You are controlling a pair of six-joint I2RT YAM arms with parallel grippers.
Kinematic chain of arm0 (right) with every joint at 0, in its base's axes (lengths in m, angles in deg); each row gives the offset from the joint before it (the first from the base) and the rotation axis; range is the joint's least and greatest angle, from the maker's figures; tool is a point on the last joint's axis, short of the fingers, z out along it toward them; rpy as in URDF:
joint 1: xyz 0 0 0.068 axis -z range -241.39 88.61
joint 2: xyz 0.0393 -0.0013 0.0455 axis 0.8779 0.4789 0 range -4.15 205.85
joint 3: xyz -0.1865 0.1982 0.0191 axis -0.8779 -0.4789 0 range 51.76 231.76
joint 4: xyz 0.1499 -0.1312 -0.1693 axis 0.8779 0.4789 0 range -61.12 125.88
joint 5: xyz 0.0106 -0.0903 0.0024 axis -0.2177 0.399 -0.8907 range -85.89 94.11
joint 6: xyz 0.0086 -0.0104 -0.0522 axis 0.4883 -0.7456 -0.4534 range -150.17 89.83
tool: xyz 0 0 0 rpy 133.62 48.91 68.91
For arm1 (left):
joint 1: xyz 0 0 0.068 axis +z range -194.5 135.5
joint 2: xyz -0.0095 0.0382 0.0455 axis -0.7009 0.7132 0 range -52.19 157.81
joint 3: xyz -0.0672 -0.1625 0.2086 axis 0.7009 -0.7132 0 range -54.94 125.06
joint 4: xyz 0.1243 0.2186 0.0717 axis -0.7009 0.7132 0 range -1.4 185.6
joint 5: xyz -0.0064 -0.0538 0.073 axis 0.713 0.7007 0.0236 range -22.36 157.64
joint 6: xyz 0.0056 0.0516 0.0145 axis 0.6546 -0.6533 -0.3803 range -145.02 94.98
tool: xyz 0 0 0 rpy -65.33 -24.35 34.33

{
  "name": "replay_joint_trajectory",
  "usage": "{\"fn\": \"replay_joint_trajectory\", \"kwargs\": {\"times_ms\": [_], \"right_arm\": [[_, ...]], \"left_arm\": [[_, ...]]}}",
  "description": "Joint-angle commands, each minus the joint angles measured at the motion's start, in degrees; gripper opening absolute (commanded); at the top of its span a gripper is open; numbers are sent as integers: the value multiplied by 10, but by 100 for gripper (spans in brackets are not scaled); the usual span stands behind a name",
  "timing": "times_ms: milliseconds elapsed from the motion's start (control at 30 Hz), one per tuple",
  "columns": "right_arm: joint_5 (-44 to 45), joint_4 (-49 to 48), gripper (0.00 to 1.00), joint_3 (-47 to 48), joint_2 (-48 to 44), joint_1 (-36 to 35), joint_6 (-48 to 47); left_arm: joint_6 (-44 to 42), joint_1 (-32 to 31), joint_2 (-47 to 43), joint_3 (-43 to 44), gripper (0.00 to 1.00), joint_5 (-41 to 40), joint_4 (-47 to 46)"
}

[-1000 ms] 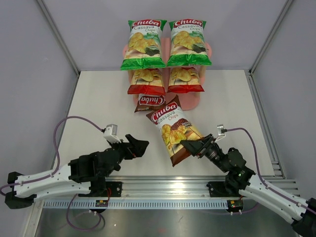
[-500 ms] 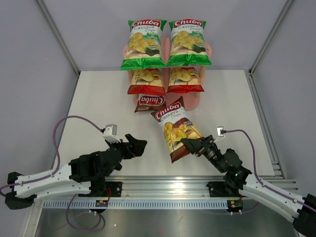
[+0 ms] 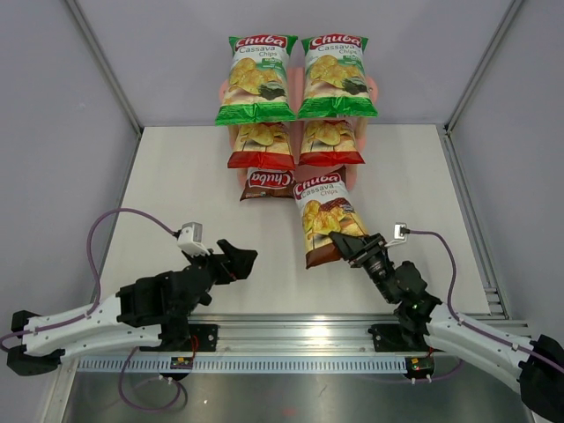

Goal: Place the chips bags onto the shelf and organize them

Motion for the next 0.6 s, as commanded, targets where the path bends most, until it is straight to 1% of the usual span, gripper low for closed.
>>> {"fn": "replay_joint_trajectory", "kwargs": {"times_ms": [0,33,133,233,433,567], "right_arm": [[18,-56,28,-16,17,40,41],[-2,-77,28,-18,26,62,50],[-25,-95,27,-21,56,90,76],[-26,-122,27,-34,73,91,73],[-14,-135,27,-28,96,107,61],[-30,-129,27,-25,115,134,67]], "left_arm": [[-1,2,-8,9,99,-29,-6],[-1,2,-9,9,99,-29,-6],[-2,2,-11,9,99,-29,-5],[-4,2,-14,6,99,-29,-7],[-4,2,-8,-5,99,-17,-22],[-4,2,-11,-2,99,-13,-18]]}}
